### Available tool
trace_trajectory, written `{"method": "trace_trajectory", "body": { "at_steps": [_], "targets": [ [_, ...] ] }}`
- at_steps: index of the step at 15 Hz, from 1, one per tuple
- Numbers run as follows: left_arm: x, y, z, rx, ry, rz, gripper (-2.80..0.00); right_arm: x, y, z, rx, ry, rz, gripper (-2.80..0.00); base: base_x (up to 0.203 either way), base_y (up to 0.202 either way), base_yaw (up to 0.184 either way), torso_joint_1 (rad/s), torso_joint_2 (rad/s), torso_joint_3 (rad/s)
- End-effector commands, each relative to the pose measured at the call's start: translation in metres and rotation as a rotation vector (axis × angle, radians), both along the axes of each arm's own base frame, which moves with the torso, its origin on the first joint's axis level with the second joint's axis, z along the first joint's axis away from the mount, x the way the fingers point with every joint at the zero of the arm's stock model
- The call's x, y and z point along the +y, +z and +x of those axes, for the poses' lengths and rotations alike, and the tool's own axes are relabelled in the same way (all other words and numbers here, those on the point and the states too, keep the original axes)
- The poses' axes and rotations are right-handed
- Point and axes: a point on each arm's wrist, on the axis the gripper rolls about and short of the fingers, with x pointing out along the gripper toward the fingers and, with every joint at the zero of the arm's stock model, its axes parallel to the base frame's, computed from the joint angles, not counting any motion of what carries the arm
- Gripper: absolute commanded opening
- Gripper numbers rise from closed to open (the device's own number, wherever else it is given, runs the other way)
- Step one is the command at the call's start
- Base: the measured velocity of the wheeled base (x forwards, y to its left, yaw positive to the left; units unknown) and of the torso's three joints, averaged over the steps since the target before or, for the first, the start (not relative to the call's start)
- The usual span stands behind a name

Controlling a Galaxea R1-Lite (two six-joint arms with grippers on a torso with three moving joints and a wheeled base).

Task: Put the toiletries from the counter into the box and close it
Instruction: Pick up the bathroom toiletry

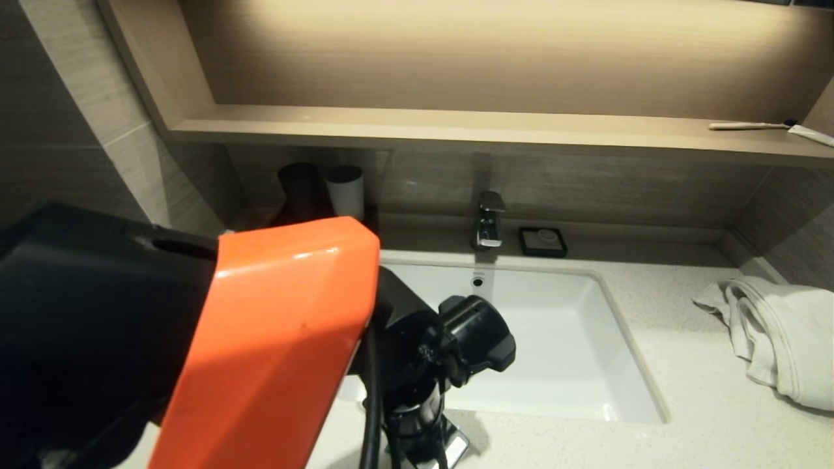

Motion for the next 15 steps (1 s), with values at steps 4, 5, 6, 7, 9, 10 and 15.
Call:
{"method": "trace_trajectory", "body": {
  "at_steps": [4,5,6,7,9,10,15],
  "targets": [
    [-0.002,-0.008,0.002,0.010,0.002,0.023,0.00,0.000,0.000,0.000,0.000,0.001,0.000,-2.80,0.000,0.000,0.000,0.000,0.00,0.000],
    [-0.002,-0.009,0.002,0.010,0.003,0.025,0.00,0.000,0.000,0.000,0.000,0.001,0.000,-2.80,0.000,0.000,0.000,0.000,0.00,0.000],
    [-0.002,-0.010,0.002,0.012,0.002,0.028,0.00,0.000,0.000,0.000,0.000,0.001,0.000,-2.80,0.000,0.000,0.000,0.000,0.00,0.000],
    [-0.003,-0.012,0.002,0.013,0.002,0.033,0.00,0.000,0.000,0.000,0.000,0.001,0.000,-2.80,0.000,0.000,0.000,0.000,0.00,0.000],
    [-0.003,-0.014,0.003,0.012,0.003,0.045,0.00,0.000,0.000,0.000,0.000,0.001,0.000,-2.80,0.000,0.000,0.000,0.000,0.00,0.000],
    [-0.004,-0.016,0.003,0.000,0.008,0.058,0.00,0.000,0.000,0.000,0.000,0.001,0.000,-2.80,0.000,0.000,0.000,0.000,0.00,0.000],
    [-0.004,-0.019,0.005,-0.019,0.016,0.081,-2.80,0.000,0.000,0.000,0.000,0.001,0.000,-2.80,0.000,0.000,0.000,0.000,0.00,0.000]
  ]
}}
